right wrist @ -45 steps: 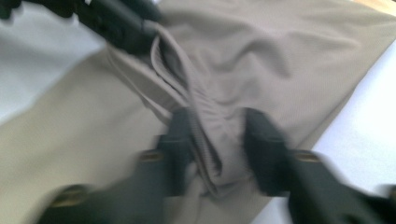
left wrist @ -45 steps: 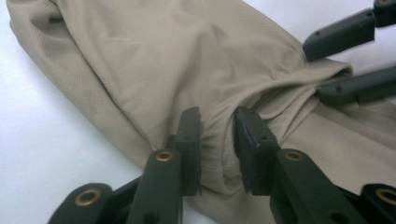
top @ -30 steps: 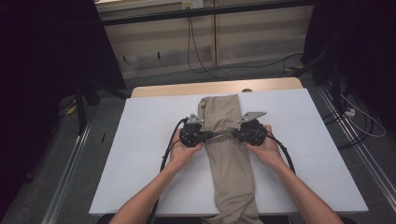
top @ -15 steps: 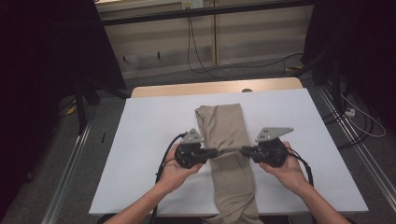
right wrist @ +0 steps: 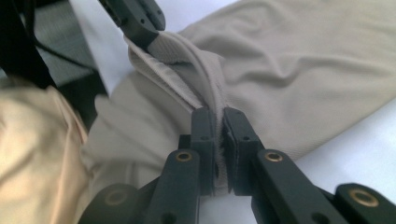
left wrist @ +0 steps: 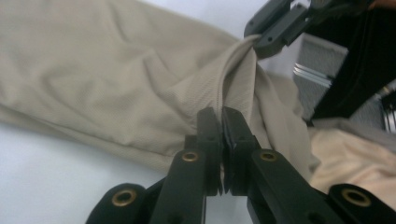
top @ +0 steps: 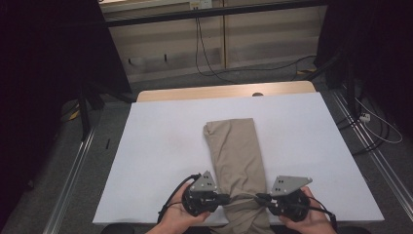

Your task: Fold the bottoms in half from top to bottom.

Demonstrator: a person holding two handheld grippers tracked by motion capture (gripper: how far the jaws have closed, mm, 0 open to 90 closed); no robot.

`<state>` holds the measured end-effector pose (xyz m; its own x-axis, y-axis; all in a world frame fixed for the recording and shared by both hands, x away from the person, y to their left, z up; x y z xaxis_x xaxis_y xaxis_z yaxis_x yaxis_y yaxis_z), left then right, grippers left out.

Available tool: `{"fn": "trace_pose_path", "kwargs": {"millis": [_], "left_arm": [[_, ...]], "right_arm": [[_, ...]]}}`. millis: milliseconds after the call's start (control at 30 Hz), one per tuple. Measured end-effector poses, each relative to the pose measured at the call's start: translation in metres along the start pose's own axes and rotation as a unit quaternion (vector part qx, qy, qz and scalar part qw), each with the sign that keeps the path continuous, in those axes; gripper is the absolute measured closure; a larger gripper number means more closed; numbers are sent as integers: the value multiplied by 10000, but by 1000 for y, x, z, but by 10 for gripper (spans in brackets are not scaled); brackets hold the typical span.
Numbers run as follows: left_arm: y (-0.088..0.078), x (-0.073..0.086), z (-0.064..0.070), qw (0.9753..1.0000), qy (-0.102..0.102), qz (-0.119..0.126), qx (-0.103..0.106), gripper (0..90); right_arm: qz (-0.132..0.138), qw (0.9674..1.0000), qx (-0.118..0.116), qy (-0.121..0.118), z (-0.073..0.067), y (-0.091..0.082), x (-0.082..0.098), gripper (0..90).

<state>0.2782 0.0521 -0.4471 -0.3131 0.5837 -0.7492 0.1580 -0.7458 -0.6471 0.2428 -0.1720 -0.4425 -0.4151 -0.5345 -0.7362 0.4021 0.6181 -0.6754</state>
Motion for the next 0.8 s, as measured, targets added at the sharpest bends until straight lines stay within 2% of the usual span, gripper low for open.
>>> {"fn": "trace_pose_path", "kwargs": {"millis": [33, 100, 167, 233, 267, 333, 400, 467, 533, 600, 667, 733, 767, 800], "left_arm": [[2, 2, 1, 10000, 53, -76, 4, 870], [7, 6, 5, 9998, 77, -165, 116, 853], [7, 8, 9, 9995, 114, -212, 195, 834], [5, 10, 11, 9993, 154, -261, 241, 821], [4, 10, 11, 9994, 94, -270, 219, 813], [1, 9, 9, 9991, -23, -235, 349, 791], [-2, 5, 5, 9994, -29, -151, 318, 721], [-6, -1, -3, 9999, -42, 8, 113, 567], [-10, -9, -17, 9997, -70, 178, -133, 533], [-11, -14, -32, 9986, -219, 288, -386, 418], [-10, -19, -52, 9962, -368, 413, -666, 295], [-9, -21, -72, 9920, -563, 501, -1011, 233], [-8, -23, -81, 9903, -655, 502, -1114, 197], [-8, -25, -90, 9897, -714, 447, -1160, 173]], "right_arm": [[-87, 9999, 42, -119, -5, 1, 5, 828], [-204, 9997, 5, -156, -9, 4, 11, 804], [-214, 9996, -172, -33, -10, 5, 15, 761], [-260, 9989, -393, 17, -12, 5, 17, 678], [-258, 9985, -481, 63, -13, 6, 16, 641], [-226, 9980, -566, 155, -12, 6, 14, 588], [-106, 9978, -555, 347, -7, 3, 11, 488], [58, 9982, -371, 478, 1, -1, 7, 433], [248, 9976, -196, 613, 11, -5, 1, 392], [325, 9973, -31, 657, 23, -6, -4, 352], [329, 9967, 82, 744, 36, -3, -8, 336], [313, 9961, 148, 808, 49, 1, -12, 312], [308, 9959, 209, 824, 56, 4, -14, 305], [288, 9958, 241, 832, 64, 6, -17, 307]]}}
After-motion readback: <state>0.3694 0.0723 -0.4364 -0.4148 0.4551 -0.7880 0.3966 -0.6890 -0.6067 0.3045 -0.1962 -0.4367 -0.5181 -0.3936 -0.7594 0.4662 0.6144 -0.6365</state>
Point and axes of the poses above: each handheld gripper's, and its own axes: y roughly forward along the jaws, x roughly out of its underside, z roughly to its right, the point moved 3 cm from there along y, roughly forward along the jaws, and after that the axes turned 2 degrees about -x, right-handed, at the moved point
